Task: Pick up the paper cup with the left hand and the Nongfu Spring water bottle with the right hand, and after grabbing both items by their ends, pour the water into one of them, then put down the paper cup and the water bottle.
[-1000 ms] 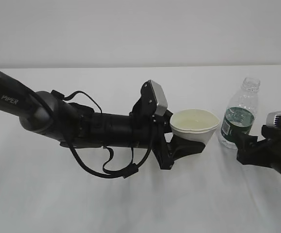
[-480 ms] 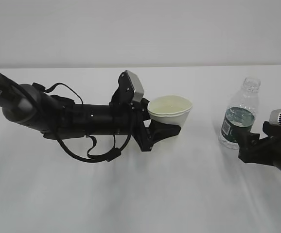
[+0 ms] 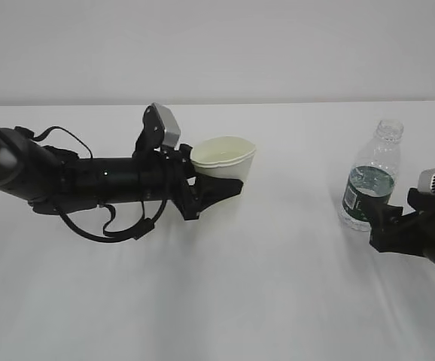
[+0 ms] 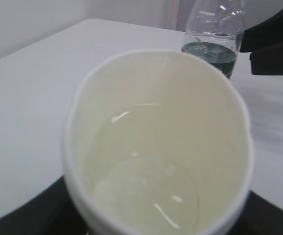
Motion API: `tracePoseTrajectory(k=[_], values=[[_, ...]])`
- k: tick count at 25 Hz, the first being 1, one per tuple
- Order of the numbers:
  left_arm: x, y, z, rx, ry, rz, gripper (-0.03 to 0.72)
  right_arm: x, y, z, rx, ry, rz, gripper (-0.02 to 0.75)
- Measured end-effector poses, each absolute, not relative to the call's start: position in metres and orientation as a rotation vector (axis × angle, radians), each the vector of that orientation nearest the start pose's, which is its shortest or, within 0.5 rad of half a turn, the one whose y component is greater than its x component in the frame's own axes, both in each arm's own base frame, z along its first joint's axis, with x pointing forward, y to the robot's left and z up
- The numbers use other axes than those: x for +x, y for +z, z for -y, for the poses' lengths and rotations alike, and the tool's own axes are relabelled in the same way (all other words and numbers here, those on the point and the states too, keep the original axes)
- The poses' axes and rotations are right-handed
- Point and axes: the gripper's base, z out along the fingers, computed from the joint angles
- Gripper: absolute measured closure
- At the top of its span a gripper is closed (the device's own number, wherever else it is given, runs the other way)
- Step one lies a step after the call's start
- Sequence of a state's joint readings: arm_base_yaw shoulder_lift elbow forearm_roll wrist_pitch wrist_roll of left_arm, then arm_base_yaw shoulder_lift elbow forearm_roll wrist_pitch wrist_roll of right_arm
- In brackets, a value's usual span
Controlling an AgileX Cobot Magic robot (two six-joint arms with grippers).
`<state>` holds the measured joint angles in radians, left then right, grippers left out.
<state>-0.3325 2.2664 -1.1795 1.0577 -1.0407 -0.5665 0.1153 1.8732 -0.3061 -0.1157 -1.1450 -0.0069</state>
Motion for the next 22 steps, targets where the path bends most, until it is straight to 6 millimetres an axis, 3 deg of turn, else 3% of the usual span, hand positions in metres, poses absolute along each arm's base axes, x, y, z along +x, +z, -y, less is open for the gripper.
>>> tracePoseTrajectory(k=[7,22], values=[[0.386,0.097,0.172,0.931,-0.892,-1.577,0.241,0.248,0.103,-0.038,-0.227,0.146,-1.895,0.148],[0.400,0.097,0.132,0.862,-0.827,-1.603,0.241,0.248,0.103,-0.038,-0.227,0.146,-1.895,0.148]])
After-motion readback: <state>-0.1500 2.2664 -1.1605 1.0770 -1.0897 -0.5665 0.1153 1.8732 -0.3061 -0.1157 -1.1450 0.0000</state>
